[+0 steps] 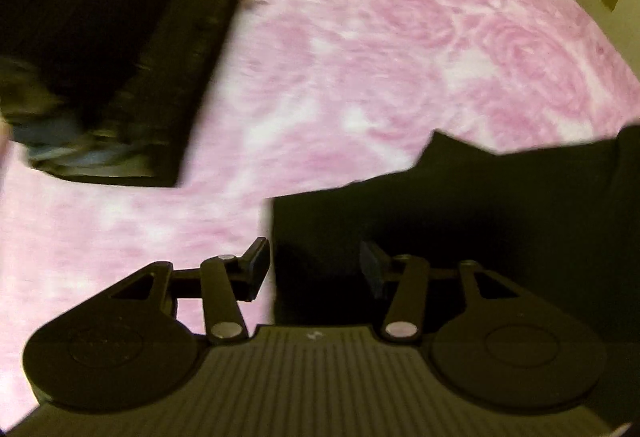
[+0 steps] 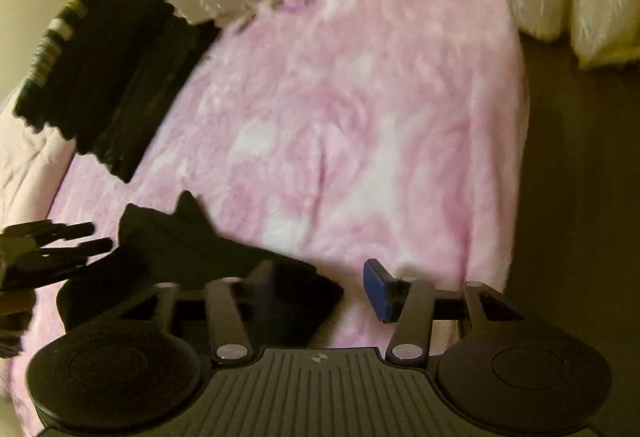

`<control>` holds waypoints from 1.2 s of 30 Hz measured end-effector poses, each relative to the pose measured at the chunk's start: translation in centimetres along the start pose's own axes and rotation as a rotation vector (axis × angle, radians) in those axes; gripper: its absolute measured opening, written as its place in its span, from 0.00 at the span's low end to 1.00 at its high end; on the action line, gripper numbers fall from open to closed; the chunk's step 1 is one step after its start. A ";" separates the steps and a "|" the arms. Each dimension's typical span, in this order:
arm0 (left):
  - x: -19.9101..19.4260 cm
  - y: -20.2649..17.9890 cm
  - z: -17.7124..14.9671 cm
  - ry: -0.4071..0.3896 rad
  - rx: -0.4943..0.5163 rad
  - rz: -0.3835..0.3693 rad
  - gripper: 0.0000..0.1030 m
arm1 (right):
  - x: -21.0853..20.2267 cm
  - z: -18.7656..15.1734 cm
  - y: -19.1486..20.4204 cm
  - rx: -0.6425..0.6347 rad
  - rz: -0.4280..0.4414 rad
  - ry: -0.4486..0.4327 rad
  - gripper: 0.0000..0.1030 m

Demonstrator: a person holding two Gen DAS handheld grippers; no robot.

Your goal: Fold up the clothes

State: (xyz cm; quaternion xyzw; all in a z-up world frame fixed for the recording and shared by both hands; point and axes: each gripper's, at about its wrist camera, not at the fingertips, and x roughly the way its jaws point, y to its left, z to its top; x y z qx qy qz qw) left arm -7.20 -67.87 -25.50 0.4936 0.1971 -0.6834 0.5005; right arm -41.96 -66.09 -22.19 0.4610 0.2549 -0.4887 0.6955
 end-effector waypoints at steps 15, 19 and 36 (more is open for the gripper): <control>-4.9 0.9 -13.1 0.011 0.002 0.090 0.36 | 0.5 -14.4 8.7 -0.324 0.220 0.192 0.47; -3.4 1.5 -14.4 0.002 -0.029 0.085 0.46 | -1.3 -15.2 8.8 -0.442 0.155 0.194 0.47; -8.7 -8.1 -21.0 -0.220 0.657 0.170 0.81 | 4.1 -27.5 16.1 -1.594 -0.148 0.106 0.65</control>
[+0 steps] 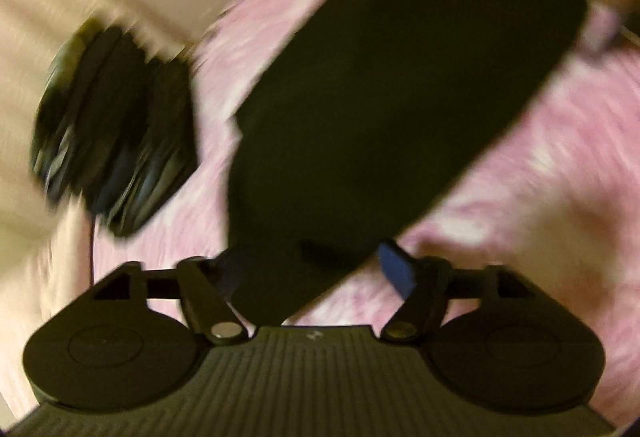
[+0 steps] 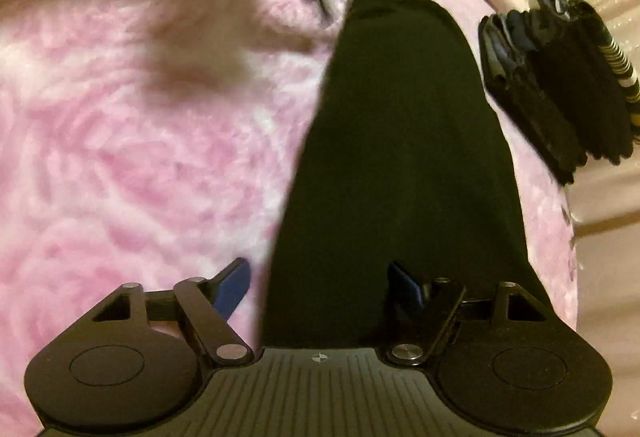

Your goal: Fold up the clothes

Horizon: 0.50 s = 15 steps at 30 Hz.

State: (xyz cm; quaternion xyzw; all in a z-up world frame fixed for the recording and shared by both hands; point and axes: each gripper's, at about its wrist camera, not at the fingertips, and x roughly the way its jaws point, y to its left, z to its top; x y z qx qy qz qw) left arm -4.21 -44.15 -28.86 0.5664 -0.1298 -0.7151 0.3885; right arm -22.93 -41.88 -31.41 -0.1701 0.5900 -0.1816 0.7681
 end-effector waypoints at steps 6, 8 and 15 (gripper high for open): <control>2.7 -3.8 0.6 -0.061 0.303 0.088 0.85 | -4.7 -1.3 -5.8 0.121 0.050 -0.051 0.30; 3.4 -3.7 1.0 -0.078 0.357 0.125 0.84 | -6.5 -2.1 -7.5 0.125 0.035 -0.057 0.30; 2.8 -2.4 4.8 -0.053 0.314 0.024 0.49 | -6.1 -4.6 -6.5 0.022 -0.055 -0.018 0.60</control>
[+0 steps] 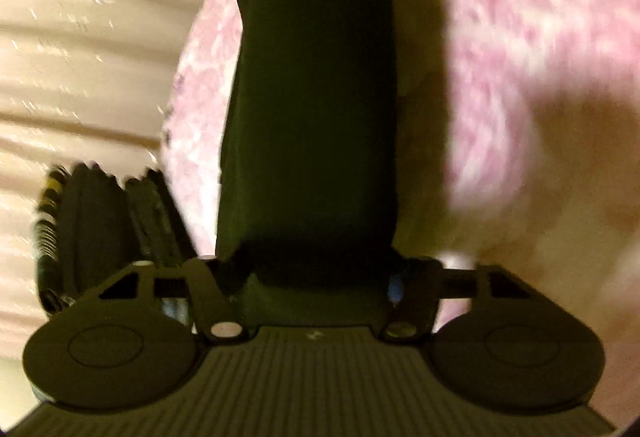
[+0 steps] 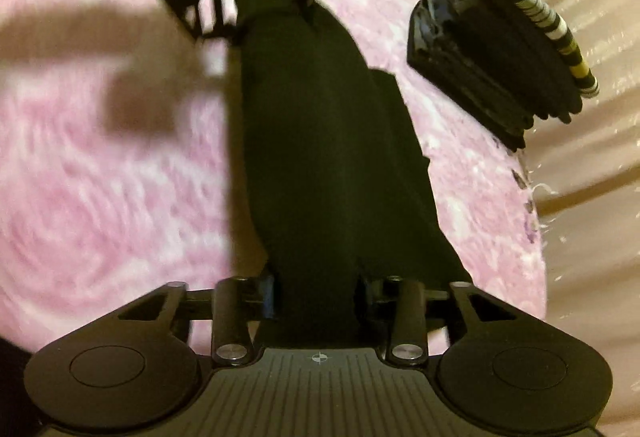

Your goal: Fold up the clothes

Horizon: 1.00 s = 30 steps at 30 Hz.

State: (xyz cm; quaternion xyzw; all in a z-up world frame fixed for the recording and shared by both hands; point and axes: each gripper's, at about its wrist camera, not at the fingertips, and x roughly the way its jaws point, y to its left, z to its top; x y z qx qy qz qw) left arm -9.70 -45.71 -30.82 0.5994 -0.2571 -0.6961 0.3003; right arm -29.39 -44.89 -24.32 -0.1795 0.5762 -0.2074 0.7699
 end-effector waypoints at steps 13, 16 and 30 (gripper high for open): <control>-1.7 7.5 2.4 0.155 -0.400 -0.235 0.33 | 2.5 -0.5 -1.1 -0.053 0.056 -0.017 0.35; -3.4 8.6 3.2 0.166 -0.429 -0.277 0.33 | -0.1 -0.3 -5.9 -0.049 0.125 -0.061 0.32; -15.7 16.7 0.2 0.452 -0.720 0.021 0.32 | -4.0 10.5 -15.8 -0.402 0.121 -0.529 0.32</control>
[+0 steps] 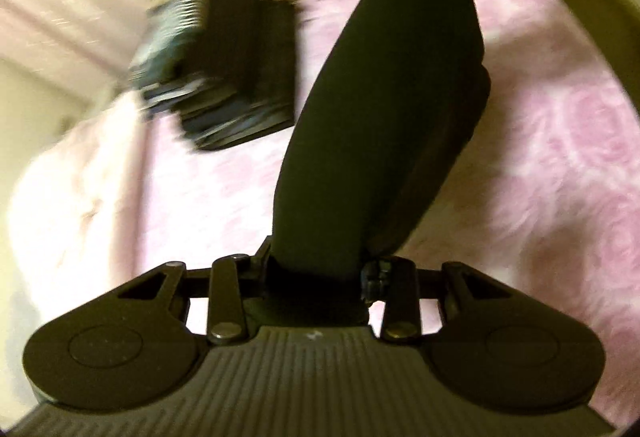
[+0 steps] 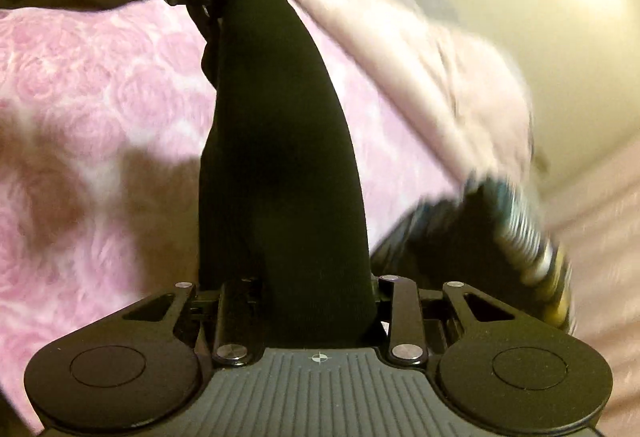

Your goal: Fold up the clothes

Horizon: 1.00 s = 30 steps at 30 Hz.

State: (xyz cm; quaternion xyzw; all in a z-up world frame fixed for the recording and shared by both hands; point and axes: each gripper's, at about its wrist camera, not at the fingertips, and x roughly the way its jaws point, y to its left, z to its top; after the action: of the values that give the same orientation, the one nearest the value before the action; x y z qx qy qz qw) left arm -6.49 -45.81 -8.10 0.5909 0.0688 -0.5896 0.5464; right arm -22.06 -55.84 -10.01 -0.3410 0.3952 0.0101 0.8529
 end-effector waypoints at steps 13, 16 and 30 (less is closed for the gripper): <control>-0.3 -26.0 -11.4 0.208 -0.138 -0.123 0.53 | 1.6 -6.0 25.5 -0.228 0.159 0.144 0.55; -1.7 -28.9 -12.1 0.184 -0.129 -0.114 0.55 | -0.1 -5.2 23.2 -0.035 0.239 0.211 0.58; -8.2 -17.0 -13.9 0.280 -0.826 -0.138 0.44 | -4.6 0.6 12.7 0.586 0.247 0.347 0.58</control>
State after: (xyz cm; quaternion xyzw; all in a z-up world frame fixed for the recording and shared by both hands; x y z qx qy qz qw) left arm -12.59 -24.40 -15.38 0.3909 0.4115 -0.4621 0.6815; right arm -28.42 -44.59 -13.85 -0.0282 0.5586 -0.0587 0.8269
